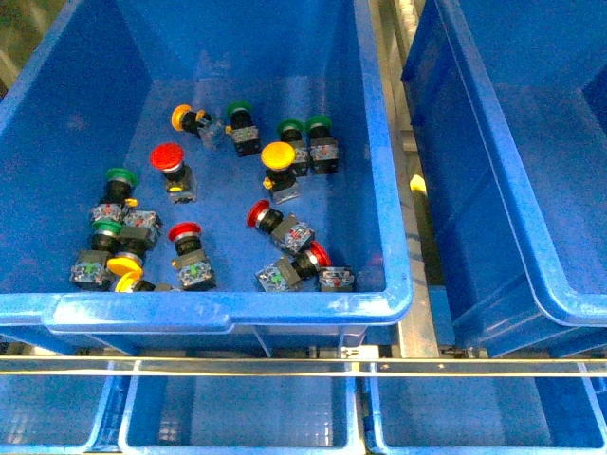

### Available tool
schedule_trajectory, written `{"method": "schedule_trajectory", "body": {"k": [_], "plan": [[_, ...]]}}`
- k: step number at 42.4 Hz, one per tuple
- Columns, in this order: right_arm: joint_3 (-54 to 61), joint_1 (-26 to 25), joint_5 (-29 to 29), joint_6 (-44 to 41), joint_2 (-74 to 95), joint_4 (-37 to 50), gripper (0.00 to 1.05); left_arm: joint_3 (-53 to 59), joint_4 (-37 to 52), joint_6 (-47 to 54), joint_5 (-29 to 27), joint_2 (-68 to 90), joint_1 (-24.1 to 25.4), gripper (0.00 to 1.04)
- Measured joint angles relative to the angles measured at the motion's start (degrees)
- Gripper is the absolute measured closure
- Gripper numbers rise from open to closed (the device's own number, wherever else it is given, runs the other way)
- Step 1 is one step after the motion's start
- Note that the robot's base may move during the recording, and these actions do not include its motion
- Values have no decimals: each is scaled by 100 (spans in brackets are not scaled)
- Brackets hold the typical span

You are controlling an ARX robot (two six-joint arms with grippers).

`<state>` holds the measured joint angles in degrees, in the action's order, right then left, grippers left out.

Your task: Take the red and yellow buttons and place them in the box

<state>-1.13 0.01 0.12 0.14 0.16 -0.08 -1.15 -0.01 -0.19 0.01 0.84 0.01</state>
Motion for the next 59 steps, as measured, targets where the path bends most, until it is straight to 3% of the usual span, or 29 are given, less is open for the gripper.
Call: {"method": "schedule_trajectory", "body": {"k": [59], "plan": [[0, 0, 0, 0, 0, 0, 7, 0, 0, 0, -2, 0, 0, 8]]}}
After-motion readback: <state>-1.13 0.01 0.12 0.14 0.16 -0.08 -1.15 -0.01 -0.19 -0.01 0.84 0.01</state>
